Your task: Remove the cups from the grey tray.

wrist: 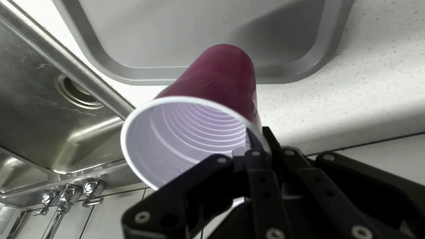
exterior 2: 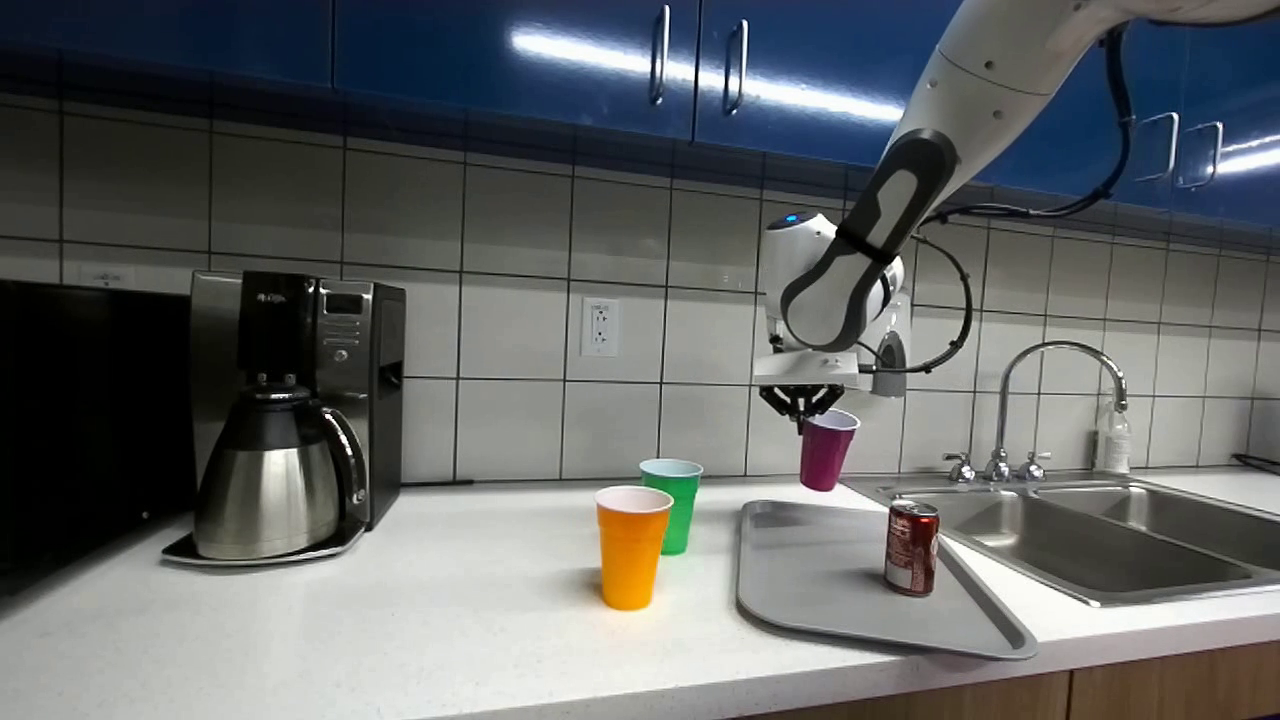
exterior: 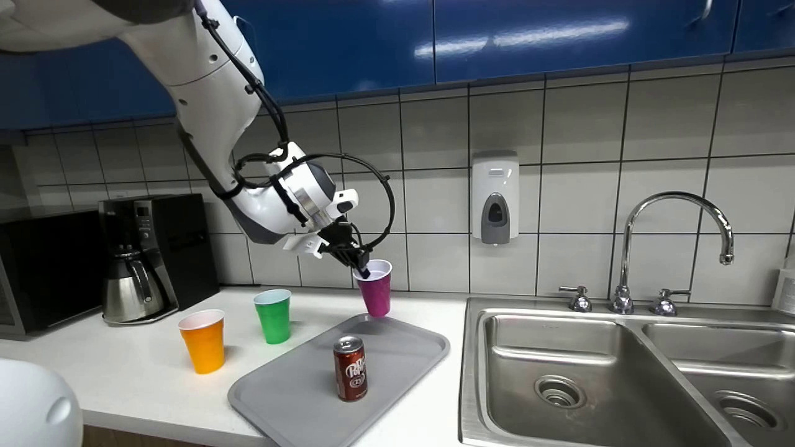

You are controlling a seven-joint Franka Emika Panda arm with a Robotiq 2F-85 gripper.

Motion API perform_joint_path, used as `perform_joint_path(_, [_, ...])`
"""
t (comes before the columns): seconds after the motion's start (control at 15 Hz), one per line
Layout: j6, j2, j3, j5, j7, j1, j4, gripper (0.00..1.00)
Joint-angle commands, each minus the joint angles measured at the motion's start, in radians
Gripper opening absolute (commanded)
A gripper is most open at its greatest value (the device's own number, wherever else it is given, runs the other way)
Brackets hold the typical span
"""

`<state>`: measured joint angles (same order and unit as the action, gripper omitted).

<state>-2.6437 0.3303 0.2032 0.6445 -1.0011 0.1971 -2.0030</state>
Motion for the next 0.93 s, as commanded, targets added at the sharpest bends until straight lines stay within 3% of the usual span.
perform_joint_path(0.0, [0.063, 0.043, -0.023, 0.014, -0.041, 0.033, 0.082, 0.01])
perform_joint_path(0.87, [0.149, 0.300, -0.072, -0.050, -0.010, 0.124, 0.392, 0.01])
